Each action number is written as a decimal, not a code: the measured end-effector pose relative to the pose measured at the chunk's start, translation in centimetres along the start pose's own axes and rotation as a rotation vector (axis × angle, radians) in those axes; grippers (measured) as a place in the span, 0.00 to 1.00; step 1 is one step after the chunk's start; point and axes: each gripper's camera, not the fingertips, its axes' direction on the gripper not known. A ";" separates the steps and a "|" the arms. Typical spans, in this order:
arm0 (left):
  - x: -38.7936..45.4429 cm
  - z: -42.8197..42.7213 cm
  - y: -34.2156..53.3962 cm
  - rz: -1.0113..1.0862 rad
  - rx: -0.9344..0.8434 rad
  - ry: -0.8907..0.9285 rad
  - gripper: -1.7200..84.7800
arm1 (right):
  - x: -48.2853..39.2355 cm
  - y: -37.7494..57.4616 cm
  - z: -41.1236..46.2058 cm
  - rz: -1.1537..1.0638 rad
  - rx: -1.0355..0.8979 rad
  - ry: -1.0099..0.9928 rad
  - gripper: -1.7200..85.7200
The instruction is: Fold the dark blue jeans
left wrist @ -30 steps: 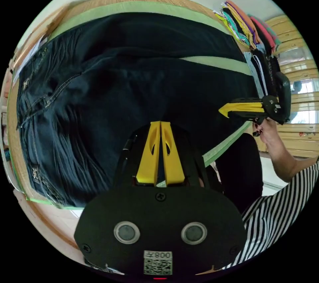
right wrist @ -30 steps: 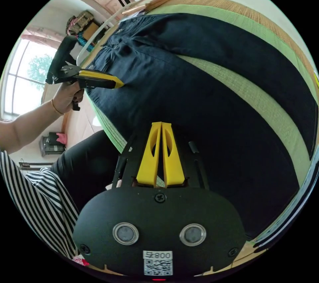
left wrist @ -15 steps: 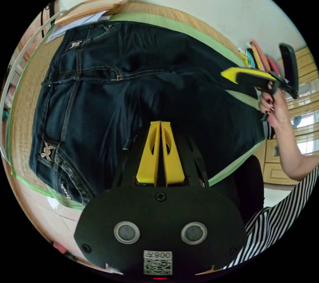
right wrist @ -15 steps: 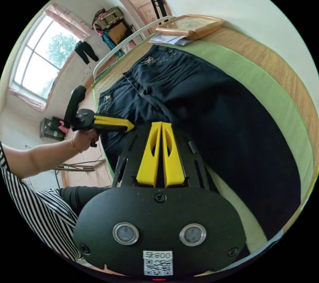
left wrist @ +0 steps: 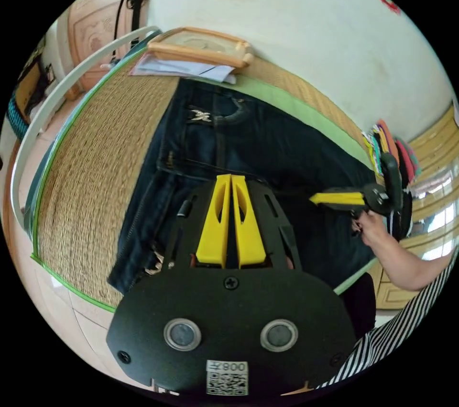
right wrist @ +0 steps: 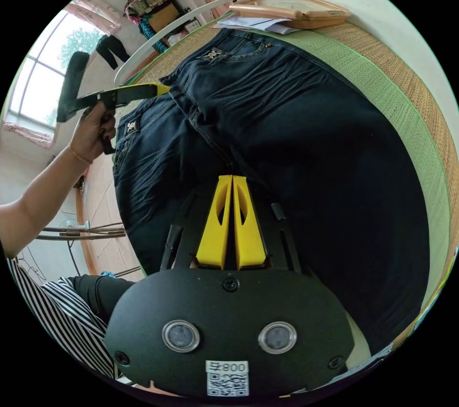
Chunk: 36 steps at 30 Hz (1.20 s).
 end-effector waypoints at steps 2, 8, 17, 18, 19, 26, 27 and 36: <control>-3.1 2.2 -0.3 -0.002 -0.082 -0.027 0.02 | -0.1 -1.0 -1.5 -0.001 -0.003 -0.009 0.02; -6.8 3.1 1.6 0.016 -0.069 -0.045 0.02 | -1.1 -1.9 -4.9 -0.015 0.001 -0.037 0.02; -11.8 2.6 0.8 -0.004 -0.002 0.018 0.02 | 0.1 -4.7 -10.1 -0.004 -0.014 -0.095 0.02; -11.9 2.3 0.6 -0.002 0.021 0.027 0.02 | 0.2 -4.9 -10.5 -0.002 -0.011 -0.096 0.02; -12.2 1.8 0.1 -0.001 0.049 0.026 0.02 | 0.5 -5.2 -11.4 0.006 -0.001 -0.099 0.02; -15.0 3.3 -3.6 0.037 -0.044 -0.127 0.02 | 1.3 -6.6 -15.2 0.015 0.016 -0.090 0.02; -15.2 3.1 -3.5 0.050 -0.011 -0.128 0.02 | 1.4 -6.7 -15.5 0.017 0.019 -0.092 0.02; -16.8 -0.4 -8.8 0.055 0.077 -0.023 0.03 | 4.5 -8.2 -24.8 0.017 0.206 -0.065 0.04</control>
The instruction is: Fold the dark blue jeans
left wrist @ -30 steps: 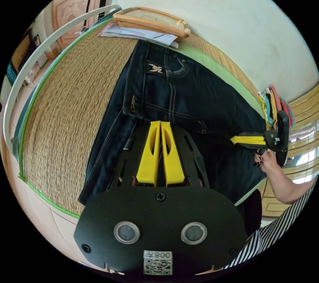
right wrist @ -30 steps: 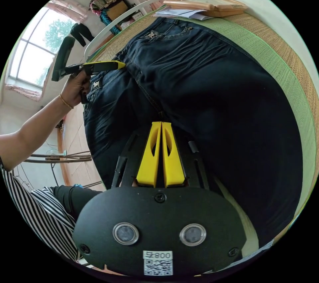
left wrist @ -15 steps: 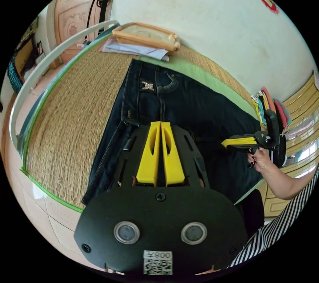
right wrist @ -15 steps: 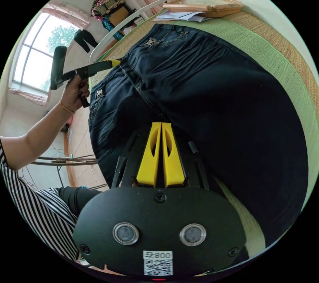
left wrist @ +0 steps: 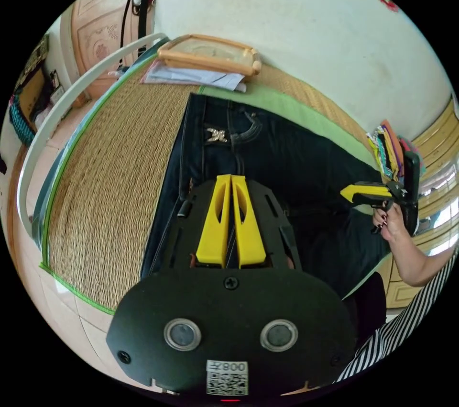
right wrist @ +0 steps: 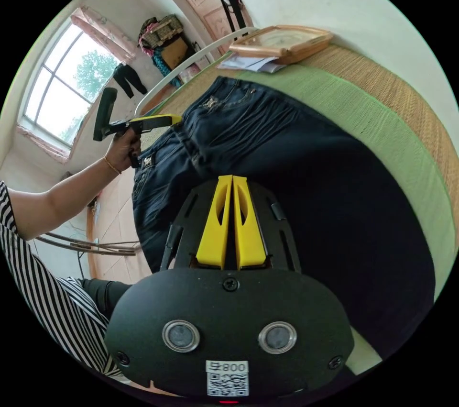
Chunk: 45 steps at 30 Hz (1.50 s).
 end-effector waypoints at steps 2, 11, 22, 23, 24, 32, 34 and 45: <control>-0.4 -0.5 -2.6 0.042 0.018 0.040 0.04 | 2.1 -2.2 -2.2 0.006 0.030 0.063 0.05; -2.1 0.7 -13.5 0.011 -0.107 0.048 0.06 | 7.4 -10.1 -4.7 -0.015 -0.081 0.279 0.11; 0.2 -0.3 -24.9 0.128 -0.237 -0.023 0.10 | 9.8 -14.3 -5.5 -0.053 -0.175 0.356 0.12; 0.6 -0.6 -26.0 0.145 -0.238 -0.041 0.11 | 10.0 -14.6 -5.7 -0.061 -0.179 0.372 0.12; 0.9 -0.7 -26.6 0.153 -0.240 -0.049 0.11 | 10.1 -14.7 -5.8 -0.063 -0.183 0.380 0.12; 4.7 -1.8 -34.1 0.353 -0.361 -0.222 0.13 | 11.9 -16.1 -6.2 -0.083 -0.233 0.398 0.12; 5.6 -2.0 -35.5 0.403 -0.387 -0.257 0.14 | 12.0 -16.3 -6.5 -0.097 -0.237 0.407 0.11; 9.3 -3.3 -41.6 0.602 -0.519 -0.293 0.16 | 14.4 -17.1 -9.0 -0.093 -0.256 0.394 0.11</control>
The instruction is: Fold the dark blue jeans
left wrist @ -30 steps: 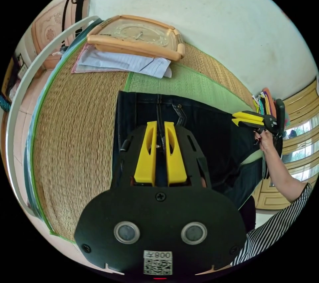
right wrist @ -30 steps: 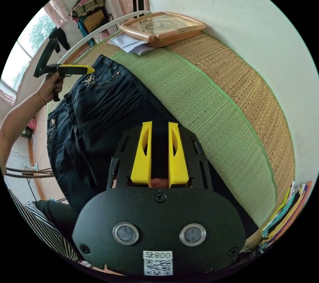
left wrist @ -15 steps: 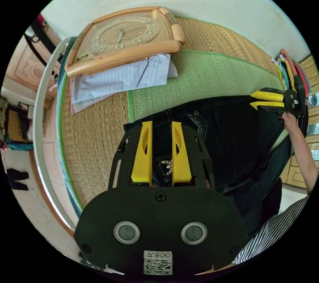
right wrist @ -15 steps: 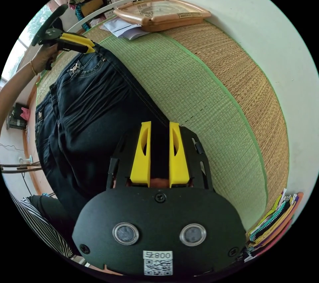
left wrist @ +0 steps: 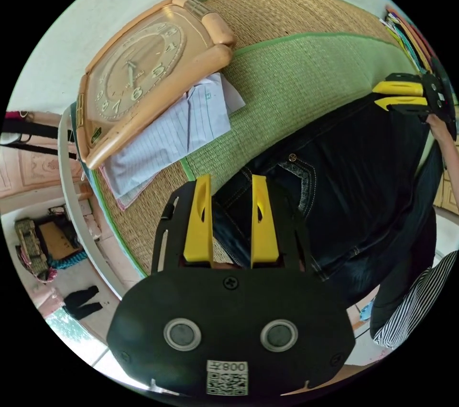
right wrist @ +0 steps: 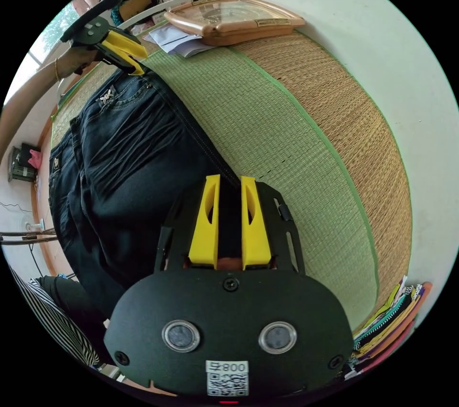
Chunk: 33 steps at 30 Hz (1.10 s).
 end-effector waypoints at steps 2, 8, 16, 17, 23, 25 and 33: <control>-0.1 -0.9 -0.6 0.046 -0.005 0.012 0.15 | 0.5 0.0 0.1 -0.009 -0.016 0.015 0.12; -0.5 -2.6 -0.9 0.080 0.025 0.141 0.09 | 1.7 0.7 -0.1 -0.021 -0.029 0.000 0.12; 0.2 -4.5 -0.2 0.013 0.018 0.126 0.09 | 2.9 2.5 -0.6 0.007 -0.036 -0.006 0.11; 0.4 -4.8 -0.3 0.017 -0.002 0.116 0.09 | 3.0 2.9 -0.6 0.007 -0.035 0.001 0.11; 1.2 -5.2 0.6 0.027 -0.032 0.169 0.08 | 4.1 5.0 -0.9 0.019 -0.020 -0.024 0.11; 1.2 -5.2 1.2 -0.019 -0.028 0.213 0.07 | 4.5 5.8 -1.0 0.030 -0.010 -0.035 0.10; 4.9 -5.5 4.9 -0.089 0.012 0.075 0.04 | 4.9 9.1 -1.6 0.086 -0.002 -0.028 0.08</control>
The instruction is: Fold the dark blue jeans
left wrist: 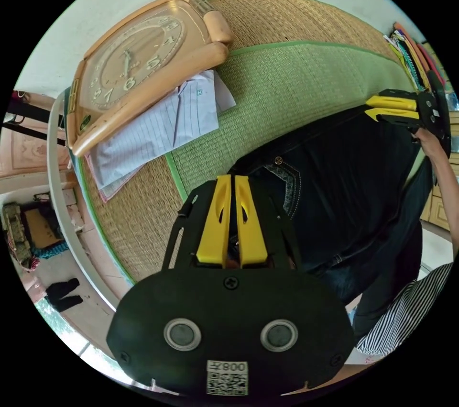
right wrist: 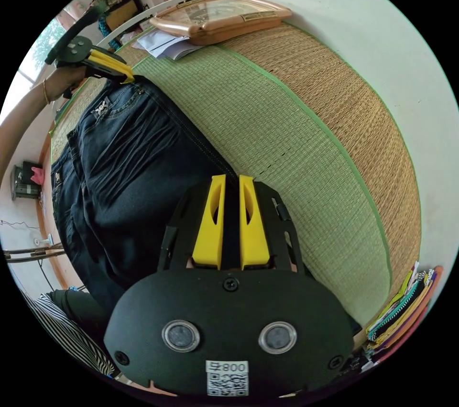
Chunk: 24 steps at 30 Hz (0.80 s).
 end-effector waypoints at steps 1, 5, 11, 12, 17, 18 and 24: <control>0.6 0.0 0.7 -0.010 0.001 -0.018 0.03 | 0.0 0.5 -0.1 -0.001 -0.004 -0.006 0.07; 2.3 -0.3 3.1 -0.029 0.010 -0.044 0.03 | 0.6 2.5 -0.6 0.044 -0.013 -0.054 0.05; 4.7 -1.0 7.7 -0.016 0.055 -0.070 0.03 | 0.0 6.0 -2.7 0.083 0.018 -0.077 0.04; 4.9 -1.0 8.2 -0.013 0.058 -0.073 0.03 | -0.1 6.3 -3.0 0.083 0.021 -0.073 0.04; 7.2 -0.8 13.1 -0.014 0.102 -0.095 0.03 | -2.3 9.8 -6.9 0.071 0.055 -0.039 0.04; 7.5 -0.8 13.6 -0.015 0.108 -0.094 0.03 | -2.6 10.3 -7.4 0.070 0.061 -0.037 0.04; 10.0 -0.2 19.9 -0.003 0.172 -0.081 0.03 | -6.6 15.6 -12.0 0.072 0.099 -0.019 0.04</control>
